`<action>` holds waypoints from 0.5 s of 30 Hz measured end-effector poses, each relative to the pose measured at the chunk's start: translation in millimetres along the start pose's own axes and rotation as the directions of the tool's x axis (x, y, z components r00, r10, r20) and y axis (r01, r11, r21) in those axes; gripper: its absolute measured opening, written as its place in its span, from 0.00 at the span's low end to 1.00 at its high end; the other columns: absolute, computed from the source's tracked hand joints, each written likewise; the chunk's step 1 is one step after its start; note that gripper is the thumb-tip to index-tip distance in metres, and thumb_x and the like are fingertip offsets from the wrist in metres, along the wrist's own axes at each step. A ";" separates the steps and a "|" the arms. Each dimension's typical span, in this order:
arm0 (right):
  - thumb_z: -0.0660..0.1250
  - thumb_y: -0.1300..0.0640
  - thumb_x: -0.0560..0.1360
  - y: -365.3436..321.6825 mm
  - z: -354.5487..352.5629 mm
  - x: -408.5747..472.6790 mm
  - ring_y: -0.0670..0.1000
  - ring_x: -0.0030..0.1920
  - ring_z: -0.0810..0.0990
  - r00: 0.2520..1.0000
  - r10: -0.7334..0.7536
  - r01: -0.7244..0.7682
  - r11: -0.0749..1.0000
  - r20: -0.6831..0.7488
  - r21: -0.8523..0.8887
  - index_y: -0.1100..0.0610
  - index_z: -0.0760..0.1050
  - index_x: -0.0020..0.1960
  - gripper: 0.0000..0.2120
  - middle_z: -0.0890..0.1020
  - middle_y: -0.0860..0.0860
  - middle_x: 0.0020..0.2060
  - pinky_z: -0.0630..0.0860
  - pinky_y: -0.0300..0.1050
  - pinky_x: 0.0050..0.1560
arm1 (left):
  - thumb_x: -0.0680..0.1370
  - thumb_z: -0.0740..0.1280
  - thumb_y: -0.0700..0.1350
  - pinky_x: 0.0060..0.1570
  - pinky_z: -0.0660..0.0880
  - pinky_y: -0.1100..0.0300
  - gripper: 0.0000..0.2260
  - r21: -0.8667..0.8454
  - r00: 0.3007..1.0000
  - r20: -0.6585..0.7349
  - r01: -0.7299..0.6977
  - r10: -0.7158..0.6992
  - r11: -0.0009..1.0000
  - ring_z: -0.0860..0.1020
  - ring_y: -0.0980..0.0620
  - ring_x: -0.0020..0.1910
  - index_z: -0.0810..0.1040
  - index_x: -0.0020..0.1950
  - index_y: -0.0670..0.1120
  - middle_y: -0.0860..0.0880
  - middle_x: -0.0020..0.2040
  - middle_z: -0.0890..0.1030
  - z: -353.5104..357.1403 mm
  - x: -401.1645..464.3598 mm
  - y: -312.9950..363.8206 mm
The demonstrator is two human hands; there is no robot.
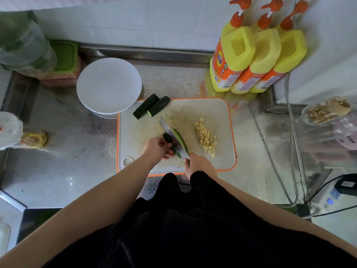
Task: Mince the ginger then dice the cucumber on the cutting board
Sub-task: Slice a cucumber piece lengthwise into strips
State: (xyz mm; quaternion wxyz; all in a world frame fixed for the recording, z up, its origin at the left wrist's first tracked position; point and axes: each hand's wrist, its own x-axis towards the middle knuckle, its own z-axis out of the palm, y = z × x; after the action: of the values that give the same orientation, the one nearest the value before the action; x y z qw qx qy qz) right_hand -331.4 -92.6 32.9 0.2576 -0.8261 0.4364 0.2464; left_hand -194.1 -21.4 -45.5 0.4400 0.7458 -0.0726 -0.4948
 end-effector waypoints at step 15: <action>0.52 0.52 0.83 -5.5 -3.2 3.0 0.57 0.54 0.78 1.000 0.020 -0.020 1.000 0.006 0.002 0.60 0.70 0.60 0.15 0.79 0.57 0.53 0.72 0.46 0.46 | 0.81 0.61 0.34 0.22 0.64 0.62 0.12 0.067 0.995 0.070 0.069 -0.074 0.995 0.67 0.53 0.21 0.63 0.40 0.43 0.53 0.21 0.71 0.6 12.6 0.4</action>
State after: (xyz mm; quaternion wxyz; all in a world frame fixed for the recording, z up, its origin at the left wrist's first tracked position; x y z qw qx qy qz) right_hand -324.7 -93.7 34.6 0.2571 -0.8207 0.4442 0.2510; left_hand -188.2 -28.8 -53.8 0.3946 0.7434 -0.0777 -0.5344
